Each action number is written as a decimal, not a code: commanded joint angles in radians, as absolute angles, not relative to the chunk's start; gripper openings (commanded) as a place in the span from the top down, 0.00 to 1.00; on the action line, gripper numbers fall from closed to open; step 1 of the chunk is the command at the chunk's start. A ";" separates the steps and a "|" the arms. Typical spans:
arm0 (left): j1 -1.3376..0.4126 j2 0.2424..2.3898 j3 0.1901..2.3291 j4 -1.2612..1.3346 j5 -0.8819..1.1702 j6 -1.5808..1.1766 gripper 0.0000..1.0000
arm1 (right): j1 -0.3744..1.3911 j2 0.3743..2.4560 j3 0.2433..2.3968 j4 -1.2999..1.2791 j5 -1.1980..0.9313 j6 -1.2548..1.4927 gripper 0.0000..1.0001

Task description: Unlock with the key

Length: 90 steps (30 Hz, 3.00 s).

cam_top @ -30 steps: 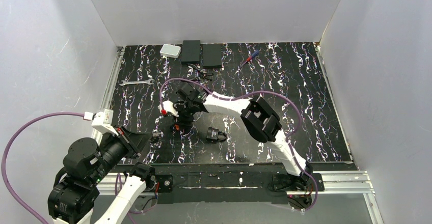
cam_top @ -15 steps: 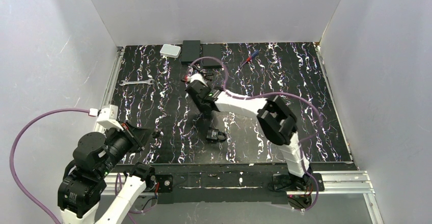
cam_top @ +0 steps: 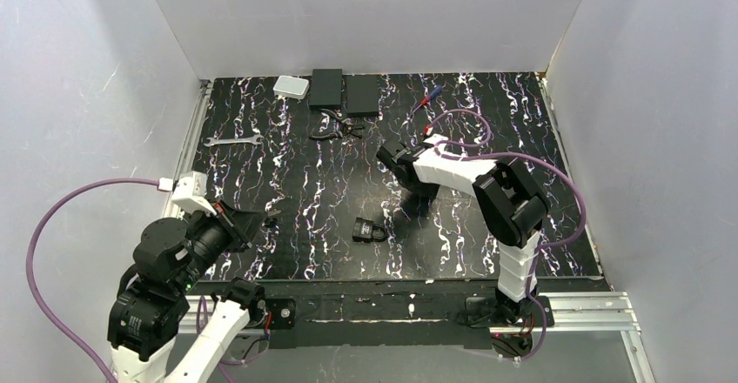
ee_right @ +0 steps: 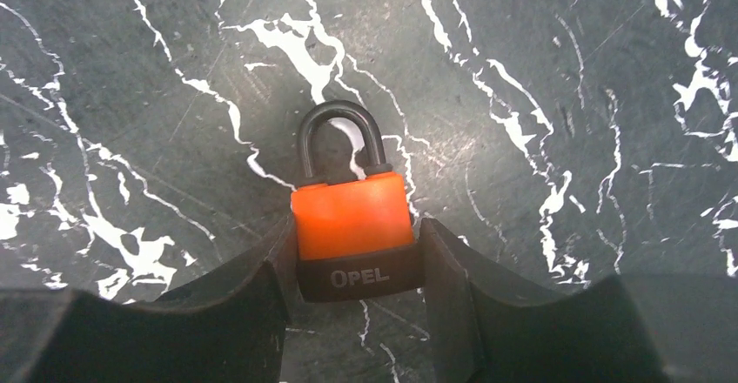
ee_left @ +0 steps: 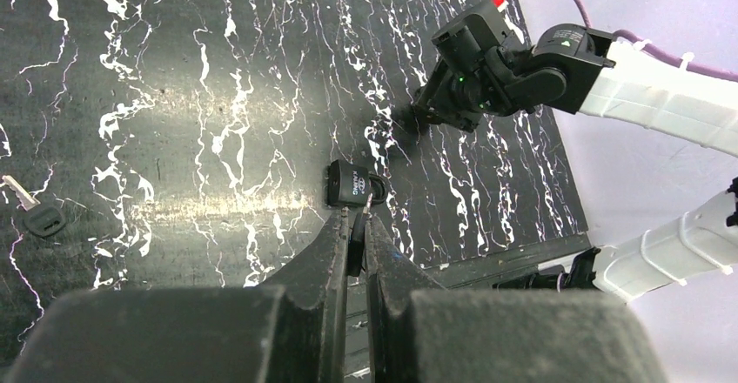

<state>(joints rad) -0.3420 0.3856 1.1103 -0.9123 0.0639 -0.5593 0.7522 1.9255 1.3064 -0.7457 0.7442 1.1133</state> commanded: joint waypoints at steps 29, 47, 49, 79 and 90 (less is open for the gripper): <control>-0.338 0.345 1.084 -0.890 0.035 -0.537 1.00 | 0.684 1.828 1.209 -0.488 0.410 0.654 0.17; -0.338 0.364 1.105 -0.896 0.043 -0.506 1.00 | 0.654 1.870 1.220 -0.483 0.346 0.579 0.65; -0.338 0.368 1.105 -0.889 0.044 -0.506 1.00 | 0.651 1.854 1.236 -0.490 0.343 0.585 0.73; -0.338 0.608 1.204 -0.512 0.191 -0.669 1.00 | 0.612 1.259 1.185 -0.257 0.029 1.685 0.99; -0.337 0.664 1.097 -0.188 0.334 -0.739 1.00 | 0.612 1.207 1.212 -0.226 -0.005 1.735 0.99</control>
<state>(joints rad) -0.3420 0.6402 1.1273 -0.3478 0.2603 -0.7118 0.6136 1.2545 1.1702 -0.3227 0.0191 1.6879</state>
